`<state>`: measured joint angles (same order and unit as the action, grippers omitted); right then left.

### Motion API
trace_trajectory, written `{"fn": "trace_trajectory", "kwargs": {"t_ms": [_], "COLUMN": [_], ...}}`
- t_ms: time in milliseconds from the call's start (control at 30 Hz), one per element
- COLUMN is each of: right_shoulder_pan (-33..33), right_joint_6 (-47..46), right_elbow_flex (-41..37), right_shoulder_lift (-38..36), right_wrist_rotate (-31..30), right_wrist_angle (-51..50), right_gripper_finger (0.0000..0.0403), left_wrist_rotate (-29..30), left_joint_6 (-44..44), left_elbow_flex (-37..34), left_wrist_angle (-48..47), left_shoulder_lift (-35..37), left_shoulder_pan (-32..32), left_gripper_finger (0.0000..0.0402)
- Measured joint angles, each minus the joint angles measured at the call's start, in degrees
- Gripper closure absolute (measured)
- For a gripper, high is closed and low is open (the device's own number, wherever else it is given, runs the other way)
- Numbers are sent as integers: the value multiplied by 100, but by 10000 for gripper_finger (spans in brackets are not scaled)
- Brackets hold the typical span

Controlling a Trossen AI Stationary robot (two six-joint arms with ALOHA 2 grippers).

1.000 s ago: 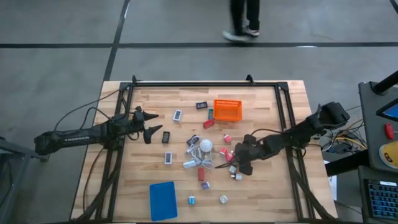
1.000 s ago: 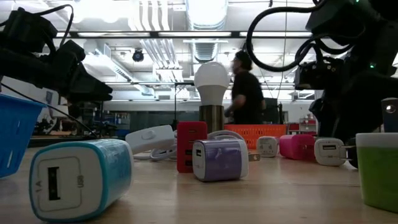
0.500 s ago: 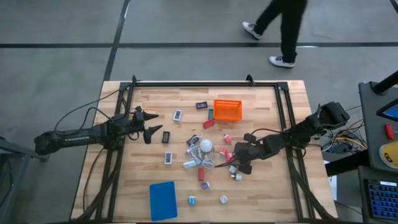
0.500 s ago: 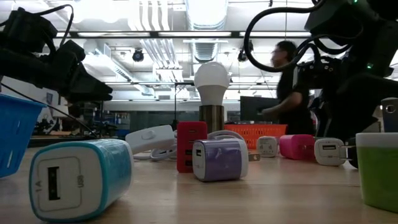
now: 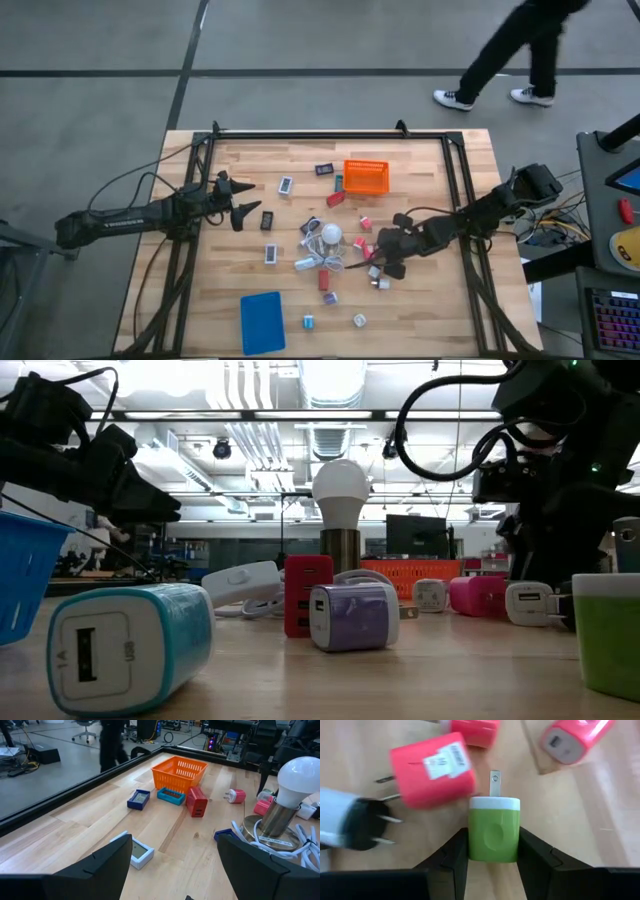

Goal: Pick & Place Office items
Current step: Put the top green charger adapter into the orange bin

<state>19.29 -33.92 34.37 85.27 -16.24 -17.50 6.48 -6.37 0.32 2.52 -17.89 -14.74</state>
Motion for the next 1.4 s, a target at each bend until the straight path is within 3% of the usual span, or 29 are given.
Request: {"fn": "trace_trajectory", "kwargs": {"t_ms": [367,900,1100,1200,1400], "right_shoulder_pan": [104,-14,-491,-1010,-2325], "right_joint_6": [143,2252,3446,3737,3762], "right_elbow_flex": [-60,-1288,-2253,-2657,-2799], "right_shoulder_lift": [-122,-805,-891,-859,-824], "right_wrist_rotate": [-1132,-2287,-2188,-1697,-684], "right_wrist_angle": [208,3889,6690,7812,8116], "right_gripper_finger": [281,281,281,281,281], "left_wrist_rotate": [0,0,0,0,2], "left_joint_6": [15,15,15,15,61], "left_elbow_flex": [0,0,0,0,-2], "left_wrist_angle": [1,4,58,114,298], "left_shoulder_lift": [0,0,2,1,0], "left_shoulder_pan": [0,0,-2,0,0], "left_gripper_finger": [101,101,101,101,101]}}
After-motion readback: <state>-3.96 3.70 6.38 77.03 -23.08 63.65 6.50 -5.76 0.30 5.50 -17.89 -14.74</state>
